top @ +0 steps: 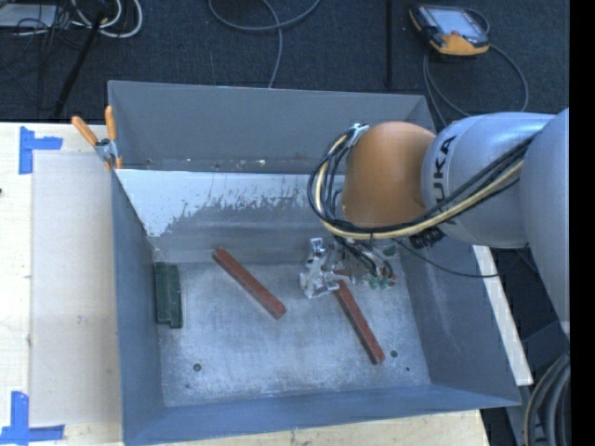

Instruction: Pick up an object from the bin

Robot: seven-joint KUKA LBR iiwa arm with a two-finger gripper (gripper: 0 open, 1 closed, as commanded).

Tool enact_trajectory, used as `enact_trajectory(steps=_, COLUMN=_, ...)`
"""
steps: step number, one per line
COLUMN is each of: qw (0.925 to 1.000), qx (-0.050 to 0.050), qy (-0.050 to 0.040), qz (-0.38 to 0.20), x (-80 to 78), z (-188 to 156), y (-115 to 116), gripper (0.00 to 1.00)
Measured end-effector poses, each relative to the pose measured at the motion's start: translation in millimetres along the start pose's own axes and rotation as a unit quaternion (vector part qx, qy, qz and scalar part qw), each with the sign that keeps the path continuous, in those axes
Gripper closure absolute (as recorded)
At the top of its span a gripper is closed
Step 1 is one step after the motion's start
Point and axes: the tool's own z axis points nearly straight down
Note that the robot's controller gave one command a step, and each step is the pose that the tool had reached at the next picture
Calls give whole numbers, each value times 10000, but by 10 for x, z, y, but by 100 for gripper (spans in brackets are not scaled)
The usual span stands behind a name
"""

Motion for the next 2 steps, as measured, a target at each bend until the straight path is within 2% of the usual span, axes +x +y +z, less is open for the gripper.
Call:
enact_trajectory(steps=1, qw=9949, qx=6, qy=-84, qz=-1009, x=-243, z=172, y=-6, gripper=0)
enact_trajectory(steps=2, qw=9950, qx=3, qy=-75, qz=-999, x=-239, z=173, y=-10, gripper=0)
